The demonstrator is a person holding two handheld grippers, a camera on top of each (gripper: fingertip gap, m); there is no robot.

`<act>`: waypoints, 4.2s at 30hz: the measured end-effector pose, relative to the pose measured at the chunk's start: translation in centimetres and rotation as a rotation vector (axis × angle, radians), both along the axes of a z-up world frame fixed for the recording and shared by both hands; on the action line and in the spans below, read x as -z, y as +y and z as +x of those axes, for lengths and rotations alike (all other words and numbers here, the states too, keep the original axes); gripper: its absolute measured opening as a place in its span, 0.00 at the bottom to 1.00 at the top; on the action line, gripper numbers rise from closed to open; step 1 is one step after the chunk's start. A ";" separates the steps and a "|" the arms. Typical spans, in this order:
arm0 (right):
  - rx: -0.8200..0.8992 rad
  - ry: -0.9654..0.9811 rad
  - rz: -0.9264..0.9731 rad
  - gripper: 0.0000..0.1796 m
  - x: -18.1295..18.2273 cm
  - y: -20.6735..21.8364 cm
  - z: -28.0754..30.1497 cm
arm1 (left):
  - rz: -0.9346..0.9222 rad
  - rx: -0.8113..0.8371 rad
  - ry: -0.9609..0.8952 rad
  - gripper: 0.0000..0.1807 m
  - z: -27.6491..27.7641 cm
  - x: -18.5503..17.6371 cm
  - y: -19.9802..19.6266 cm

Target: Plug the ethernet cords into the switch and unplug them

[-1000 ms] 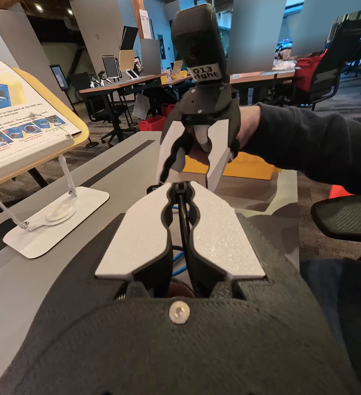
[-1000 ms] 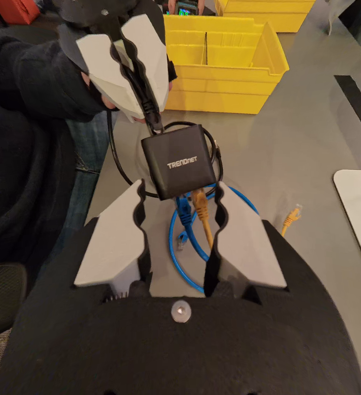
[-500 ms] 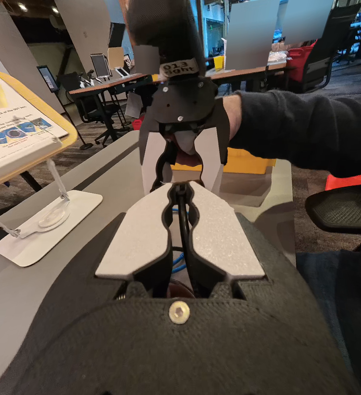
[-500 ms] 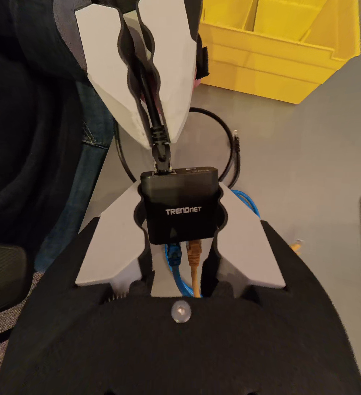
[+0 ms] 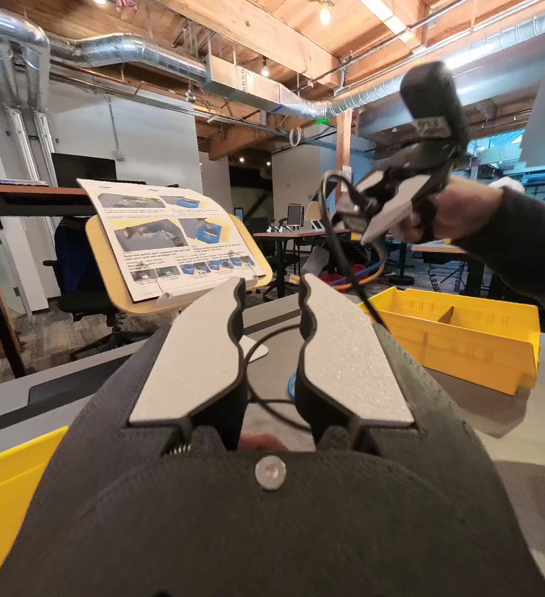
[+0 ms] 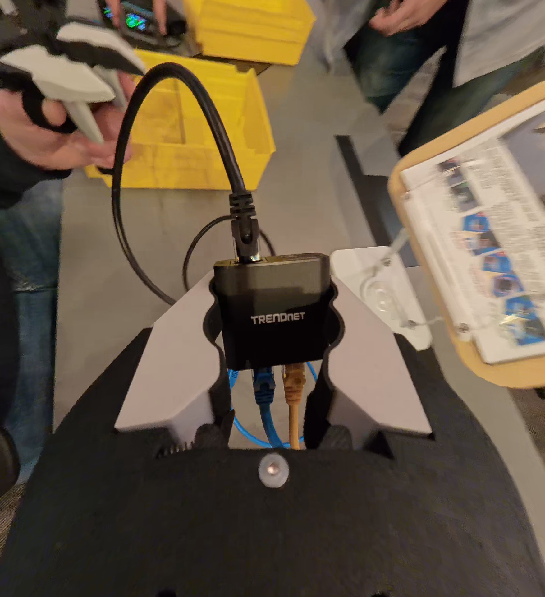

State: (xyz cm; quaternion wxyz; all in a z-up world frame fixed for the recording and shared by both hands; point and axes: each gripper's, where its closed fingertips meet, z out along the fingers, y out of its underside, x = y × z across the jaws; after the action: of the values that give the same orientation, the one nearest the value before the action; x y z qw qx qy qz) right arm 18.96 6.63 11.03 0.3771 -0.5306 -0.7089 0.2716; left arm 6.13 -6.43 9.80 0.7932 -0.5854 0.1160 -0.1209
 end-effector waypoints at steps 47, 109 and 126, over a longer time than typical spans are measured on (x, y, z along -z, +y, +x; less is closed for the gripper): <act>1.131 0.644 -0.422 0.34 11.2 19.2 27.6 | -0.249 0.086 0.057 0.15 3.4 8.7 3.7; 0.838 0.325 -0.181 0.03 6.2 16.8 27.1 | -0.291 0.121 0.132 0.17 5.3 10.4 4.2; 0.948 0.243 -0.204 0.04 11.7 16.8 30.4 | -0.285 0.114 0.153 0.17 5.5 10.4 4.1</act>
State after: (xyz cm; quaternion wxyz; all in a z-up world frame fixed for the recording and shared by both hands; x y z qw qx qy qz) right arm 49.33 23.40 -0.64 0.4854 -0.7930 -0.3104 0.1981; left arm 11.67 -2.34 -0.56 0.6829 -0.6919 0.1907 -0.1361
